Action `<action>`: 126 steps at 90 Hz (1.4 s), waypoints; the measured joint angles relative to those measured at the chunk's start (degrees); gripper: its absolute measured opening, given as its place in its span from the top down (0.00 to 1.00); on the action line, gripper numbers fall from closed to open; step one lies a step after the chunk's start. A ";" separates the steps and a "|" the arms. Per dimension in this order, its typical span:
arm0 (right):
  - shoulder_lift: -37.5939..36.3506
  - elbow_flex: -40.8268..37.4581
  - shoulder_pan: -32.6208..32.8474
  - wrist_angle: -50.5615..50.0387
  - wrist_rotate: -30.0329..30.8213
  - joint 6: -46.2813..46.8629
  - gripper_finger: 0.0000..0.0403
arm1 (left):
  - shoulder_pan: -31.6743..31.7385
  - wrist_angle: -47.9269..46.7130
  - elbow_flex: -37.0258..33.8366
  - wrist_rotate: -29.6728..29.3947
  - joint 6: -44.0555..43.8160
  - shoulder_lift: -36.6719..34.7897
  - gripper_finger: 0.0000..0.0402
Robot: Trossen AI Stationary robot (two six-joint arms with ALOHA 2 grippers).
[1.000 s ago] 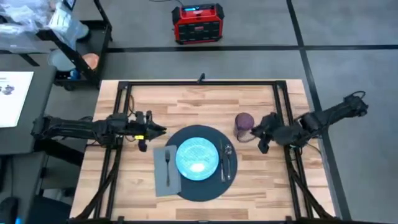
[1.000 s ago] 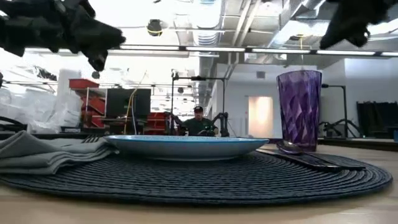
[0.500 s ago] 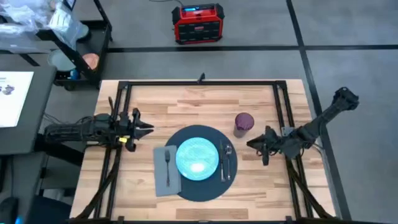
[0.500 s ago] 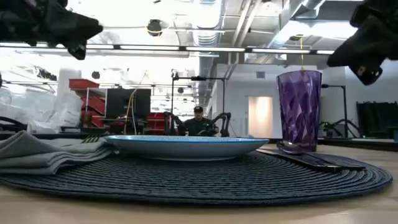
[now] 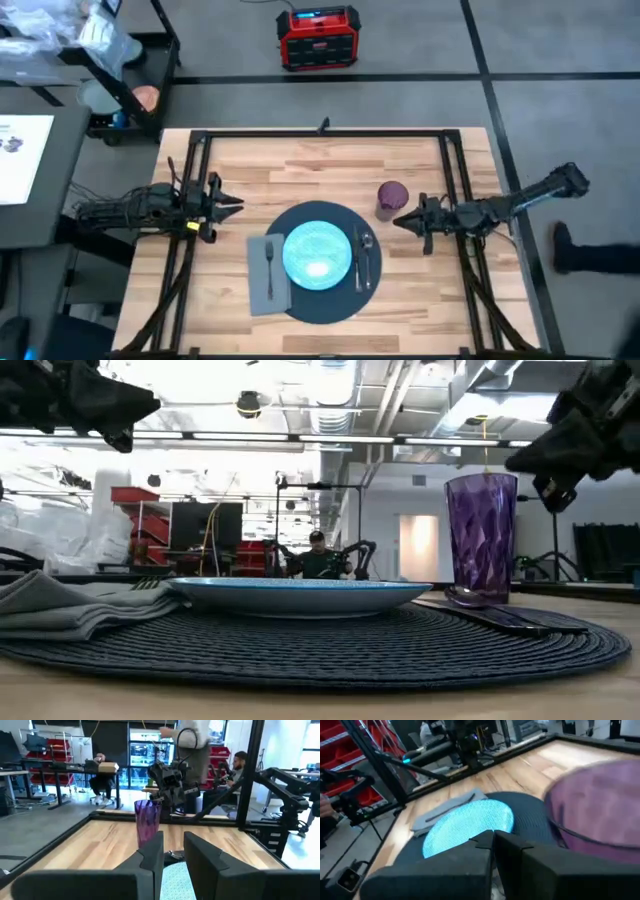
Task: Set table place
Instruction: Return to Home Position
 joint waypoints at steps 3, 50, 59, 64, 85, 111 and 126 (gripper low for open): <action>-0.84 -0.55 -1.09 0.32 -1.57 -0.70 1.00 | 0.00 0.01 0.00 -0.14 0.14 0.00 0.86; -16.06 -3.36 -5.22 -3.92 -7.02 -7.64 1.00 | 0.01 0.23 0.00 -4.48 0.38 -0.02 0.86; -17.33 -3.38 -5.21 -4.22 -7.00 -7.84 1.00 | 0.01 0.33 0.00 -4.69 0.38 -0.02 0.86; -17.64 -3.38 -5.22 -4.27 -6.98 -7.84 1.00 | 0.02 0.36 0.00 -4.71 0.40 -0.02 0.86; -17.74 -3.42 -5.24 -4.75 -6.83 -6.38 1.00 | 0.01 10.13 -5.74 -4.67 0.33 0.03 0.86; -17.70 -3.45 -5.21 -5.09 -6.76 -5.98 1.00 | -0.46 12.00 -9.32 -2.85 -0.99 0.12 0.86; -17.70 -3.47 -5.24 -6.40 -6.76 -5.96 1.00 | -0.55 10.67 -9.42 -2.59 -0.74 0.09 0.86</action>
